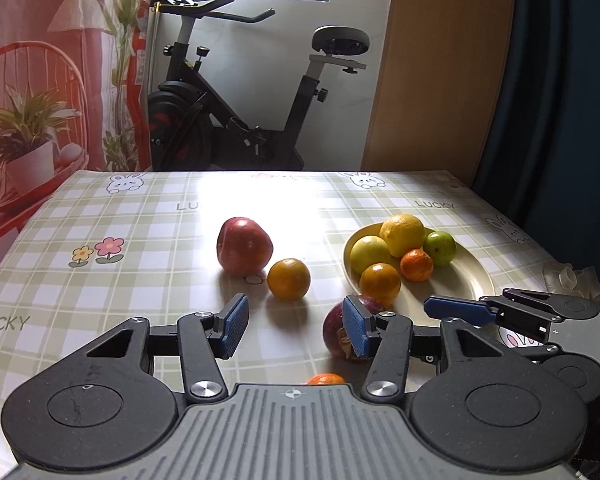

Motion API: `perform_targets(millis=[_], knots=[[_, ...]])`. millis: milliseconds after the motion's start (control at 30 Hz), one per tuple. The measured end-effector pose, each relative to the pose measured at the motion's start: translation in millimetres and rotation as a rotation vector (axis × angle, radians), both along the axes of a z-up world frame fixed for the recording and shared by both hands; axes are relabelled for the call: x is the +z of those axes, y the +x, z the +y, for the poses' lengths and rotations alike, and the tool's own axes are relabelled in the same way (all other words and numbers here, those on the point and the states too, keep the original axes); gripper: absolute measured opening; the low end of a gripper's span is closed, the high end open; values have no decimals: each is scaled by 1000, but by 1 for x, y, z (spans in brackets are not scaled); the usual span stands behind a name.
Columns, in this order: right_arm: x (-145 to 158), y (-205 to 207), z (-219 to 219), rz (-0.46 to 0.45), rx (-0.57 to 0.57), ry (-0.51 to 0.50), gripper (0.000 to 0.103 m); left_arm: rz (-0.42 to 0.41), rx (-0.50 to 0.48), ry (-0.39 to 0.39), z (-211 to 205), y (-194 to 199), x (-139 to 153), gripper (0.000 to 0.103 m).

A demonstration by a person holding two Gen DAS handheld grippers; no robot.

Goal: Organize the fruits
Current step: 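Move the left gripper to the second tangerine on the tablecloth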

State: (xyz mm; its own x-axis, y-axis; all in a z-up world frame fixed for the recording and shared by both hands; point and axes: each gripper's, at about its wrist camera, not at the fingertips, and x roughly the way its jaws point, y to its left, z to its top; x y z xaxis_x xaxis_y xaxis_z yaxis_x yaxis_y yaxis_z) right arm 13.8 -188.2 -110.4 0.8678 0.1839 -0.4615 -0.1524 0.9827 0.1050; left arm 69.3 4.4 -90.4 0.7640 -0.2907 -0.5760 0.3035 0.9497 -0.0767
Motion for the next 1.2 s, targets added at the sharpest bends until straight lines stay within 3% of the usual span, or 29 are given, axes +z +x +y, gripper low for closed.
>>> perform_targets(millis=[433, 767, 1200], knots=[[-14, -2, 25, 59, 119, -45, 50, 57, 48, -35, 30, -10, -15, 54], [-38, 13, 41, 141, 182, -63, 49, 150, -55, -72, 12, 1, -34, 54], [-45, 21, 36, 145, 182, -16, 44, 213, -110, -75, -6, 18, -54, 54]])
